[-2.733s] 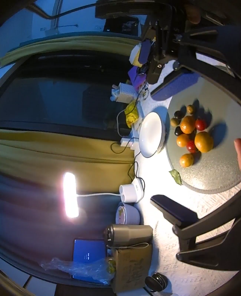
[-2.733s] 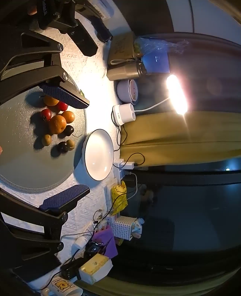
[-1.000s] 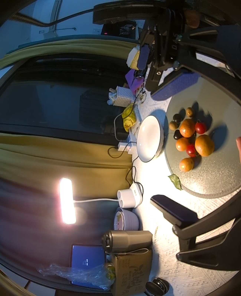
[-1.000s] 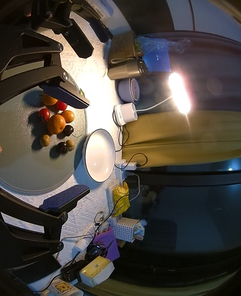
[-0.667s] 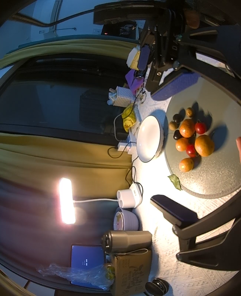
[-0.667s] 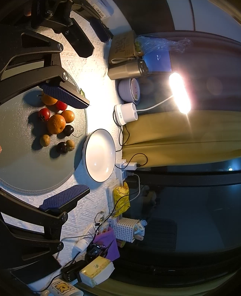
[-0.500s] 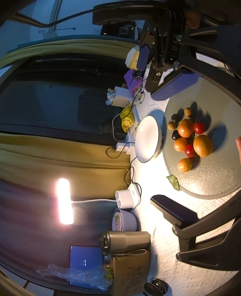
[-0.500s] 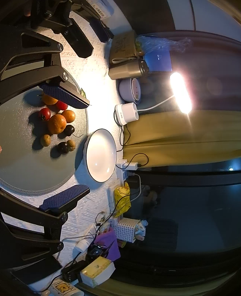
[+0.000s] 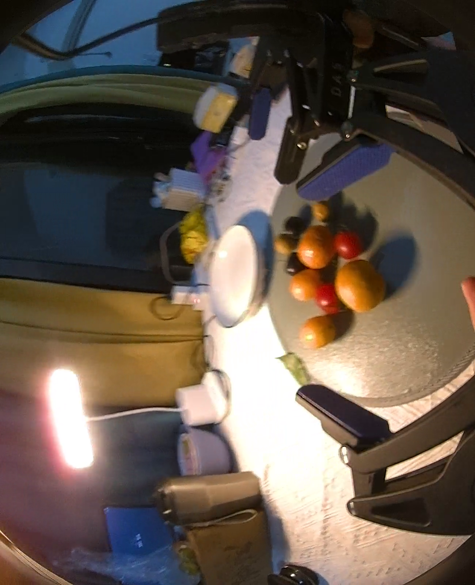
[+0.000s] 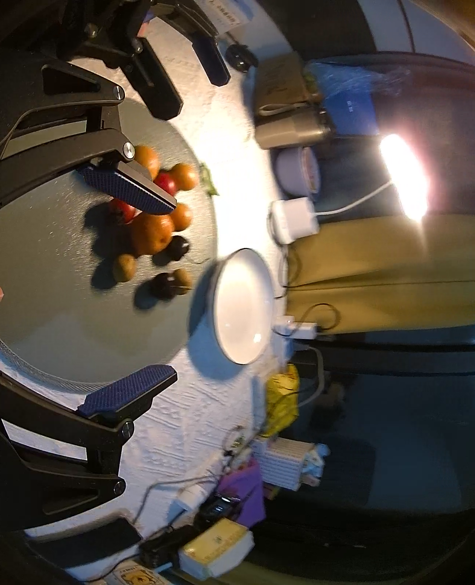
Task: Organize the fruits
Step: 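Grasp the large orange with the left tool while the right tool grasps a small brown fruit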
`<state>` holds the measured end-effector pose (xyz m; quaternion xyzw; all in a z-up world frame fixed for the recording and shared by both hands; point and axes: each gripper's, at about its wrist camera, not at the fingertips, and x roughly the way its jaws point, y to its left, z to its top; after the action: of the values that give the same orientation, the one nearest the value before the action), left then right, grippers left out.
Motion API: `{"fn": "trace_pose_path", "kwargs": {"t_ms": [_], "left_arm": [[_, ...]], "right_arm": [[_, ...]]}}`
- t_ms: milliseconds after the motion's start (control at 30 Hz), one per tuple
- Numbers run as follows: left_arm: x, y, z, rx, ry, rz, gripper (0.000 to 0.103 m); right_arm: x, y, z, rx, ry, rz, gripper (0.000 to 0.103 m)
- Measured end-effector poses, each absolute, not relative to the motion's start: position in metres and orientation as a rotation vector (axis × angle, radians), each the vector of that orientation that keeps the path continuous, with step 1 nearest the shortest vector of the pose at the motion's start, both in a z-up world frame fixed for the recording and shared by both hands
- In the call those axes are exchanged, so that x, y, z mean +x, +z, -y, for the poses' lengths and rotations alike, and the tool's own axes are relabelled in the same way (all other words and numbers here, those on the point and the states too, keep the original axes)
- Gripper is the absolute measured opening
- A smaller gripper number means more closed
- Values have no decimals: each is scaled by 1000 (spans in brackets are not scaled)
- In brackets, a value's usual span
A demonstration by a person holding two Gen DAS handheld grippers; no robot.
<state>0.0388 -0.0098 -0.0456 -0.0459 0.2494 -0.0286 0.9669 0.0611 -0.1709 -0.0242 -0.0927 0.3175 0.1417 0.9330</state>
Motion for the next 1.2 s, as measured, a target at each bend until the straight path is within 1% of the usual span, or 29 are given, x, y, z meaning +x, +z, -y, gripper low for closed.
{"fn": "trace_pose_path", "kwargs": {"t_ms": [200,233,267,333,400,467,533,600,667,767,800,833,900,933,967,1000,1200], "left_arm": [[57,-65,9,-101,-73,-615,101],[60,-70,8,-115,-80,-642,101],[63,-74,6,-131,-88,-667,100],[68,-81,6,-151,-102,-703,88],[73,-87,6,-156,-105,-736,84],[77,-91,6,-162,-104,-764,80],[82,-96,6,-171,-107,-789,72],[86,-100,6,-176,-109,-813,70],[90,-103,7,-176,-111,-833,69],[94,-106,7,-179,-117,-851,65],[95,-106,7,-176,-115,-851,62],[96,-106,7,-173,-115,-853,57],[97,-106,7,-177,-134,-855,50],[97,-106,8,-176,-140,-855,45],[97,-106,9,-175,-149,-856,44],[97,-105,10,-170,-146,-854,44],[95,-103,10,-180,-140,-851,44]], "right_arm": [[74,-43,170,-189,312,-730,86],[76,-46,170,-186,316,-742,85],[79,-51,170,-179,327,-764,82],[85,-57,169,-180,337,-796,78],[89,-64,168,-187,341,-821,77],[92,-71,168,-187,349,-843,64],[96,-76,168,-190,355,-860,60],[99,-79,168,-192,361,-872,59],[102,-82,166,-197,369,-880,55],[105,-86,164,-204,378,-897,52],[106,-87,163,-207,382,-903,51],[106,-89,162,-213,388,-909,49],[108,-92,161,-216,396,-918,39],[108,-93,160,-215,399,-922,32],[108,-94,160,-216,400,-924,29],[109,-93,160,-216,398,-922,28],[108,-88,164,-207,391,-906,28]]}}
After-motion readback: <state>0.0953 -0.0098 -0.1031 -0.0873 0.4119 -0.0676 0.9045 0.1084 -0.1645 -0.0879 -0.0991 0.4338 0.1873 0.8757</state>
